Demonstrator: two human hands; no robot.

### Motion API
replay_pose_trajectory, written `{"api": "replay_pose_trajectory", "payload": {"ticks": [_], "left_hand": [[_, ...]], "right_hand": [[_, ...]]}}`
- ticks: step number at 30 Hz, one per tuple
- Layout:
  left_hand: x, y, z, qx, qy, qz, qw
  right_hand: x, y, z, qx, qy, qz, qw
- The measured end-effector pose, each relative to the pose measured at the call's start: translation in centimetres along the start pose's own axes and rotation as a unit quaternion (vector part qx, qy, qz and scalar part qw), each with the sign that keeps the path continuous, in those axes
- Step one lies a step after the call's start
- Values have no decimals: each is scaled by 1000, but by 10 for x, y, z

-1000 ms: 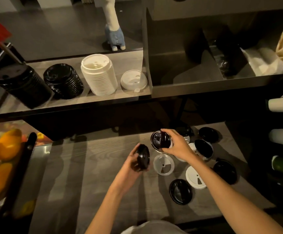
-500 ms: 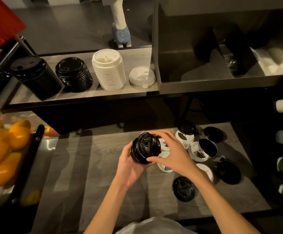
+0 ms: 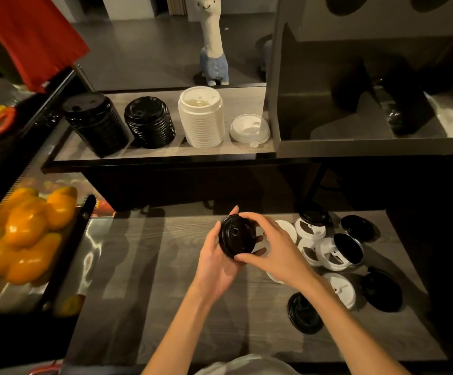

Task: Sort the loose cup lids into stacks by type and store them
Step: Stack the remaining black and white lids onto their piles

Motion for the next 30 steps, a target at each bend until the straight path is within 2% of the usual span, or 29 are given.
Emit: {"api": "replay_pose_trajectory", "payload": {"ticks": [8, 19, 22, 26, 30], "left_hand": [[63, 15, 7, -8, -95, 85, 992], [200, 28, -11, 14, -151, 226, 962], [233, 34, -13, 41, -169, 258, 950], [264, 37, -29, 146, -201, 305, 919], [273, 22, -41, 190, -262, 303, 897]], "right_hand": [[-64, -38, -10, -5, 19, -47, 999], [-192, -127, -9, -89, 18, -166, 982], [-222, -155, -9, -97, 19, -192, 977], [-255, -208, -14, -97, 99, -232, 963], [-260, -263, -5, -188, 218, -232, 929]]}}
Point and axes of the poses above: each hand's wrist, its own y-axis away from the middle knuckle, its own z-axis out of the palm, x = y × z, the point moved 7 cm from there along -y, towards the middle knuckle, and after that the axes turned 6 degrees about x, right-handed, at the moved point
